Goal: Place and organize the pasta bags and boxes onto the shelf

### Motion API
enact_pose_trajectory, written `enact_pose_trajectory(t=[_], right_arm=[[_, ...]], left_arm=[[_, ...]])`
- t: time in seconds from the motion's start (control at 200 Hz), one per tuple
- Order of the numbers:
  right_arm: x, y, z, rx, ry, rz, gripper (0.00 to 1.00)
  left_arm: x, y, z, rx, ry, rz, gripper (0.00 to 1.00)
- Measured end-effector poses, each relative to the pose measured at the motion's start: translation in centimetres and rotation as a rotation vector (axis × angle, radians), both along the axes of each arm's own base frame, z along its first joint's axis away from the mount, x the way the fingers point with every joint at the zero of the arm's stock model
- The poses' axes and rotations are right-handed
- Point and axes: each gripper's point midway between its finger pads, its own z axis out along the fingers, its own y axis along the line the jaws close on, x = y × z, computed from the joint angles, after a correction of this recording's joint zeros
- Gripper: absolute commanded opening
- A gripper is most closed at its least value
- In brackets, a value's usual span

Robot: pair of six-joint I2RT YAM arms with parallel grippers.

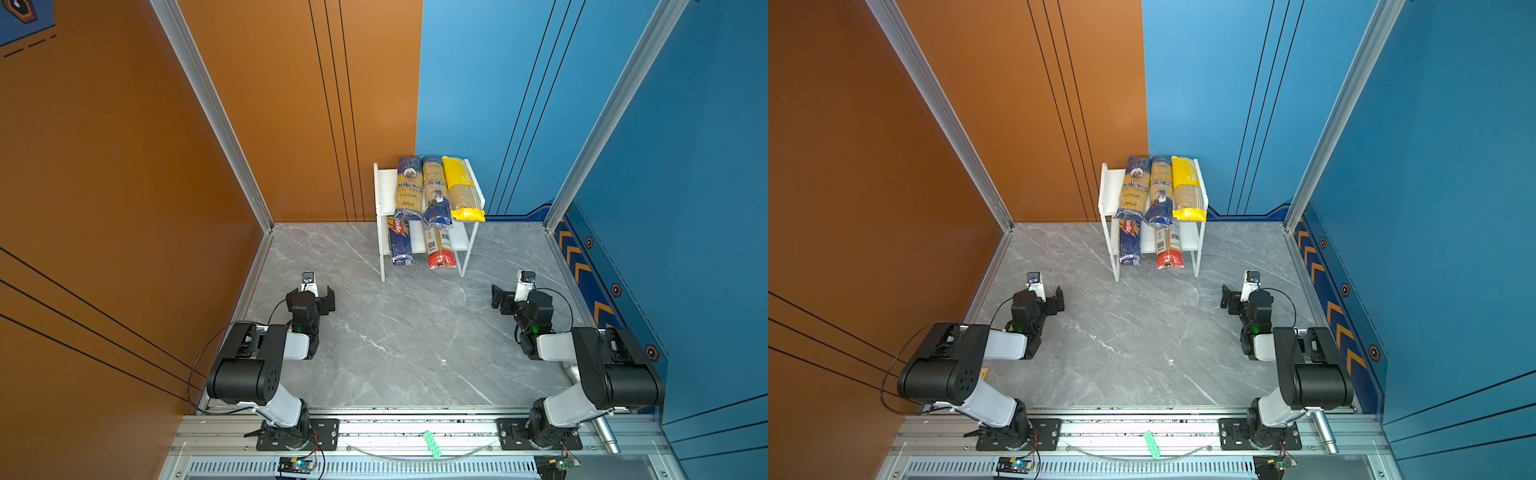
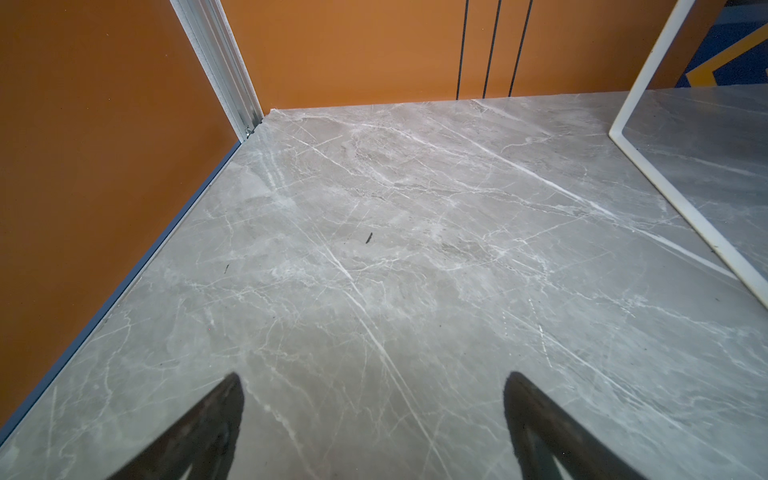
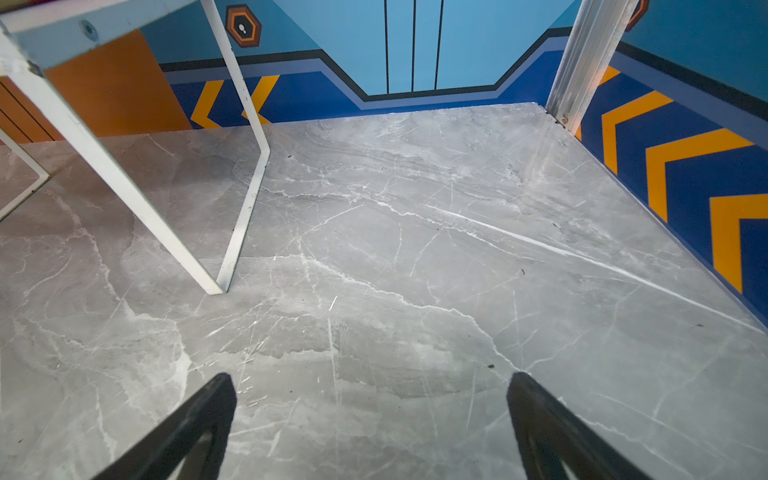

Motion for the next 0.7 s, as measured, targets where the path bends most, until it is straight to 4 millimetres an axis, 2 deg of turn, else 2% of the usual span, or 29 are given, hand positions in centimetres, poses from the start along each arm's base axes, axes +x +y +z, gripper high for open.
enact_pose_trajectory(t=[0.29,0.701], right_arm=[[0.04,-0.72,0.09,-0.024,-0.001,-0.055,1.0],[0.03,-0.73,0.11,-0.032,-0.001,-0.068,1.0]], left_arm=[[0.0,0.0,0.0,-0.002,0.0,0.001,0.98],[0.0,0.0,0.0,-0.002,0.0,0.001,0.98]])
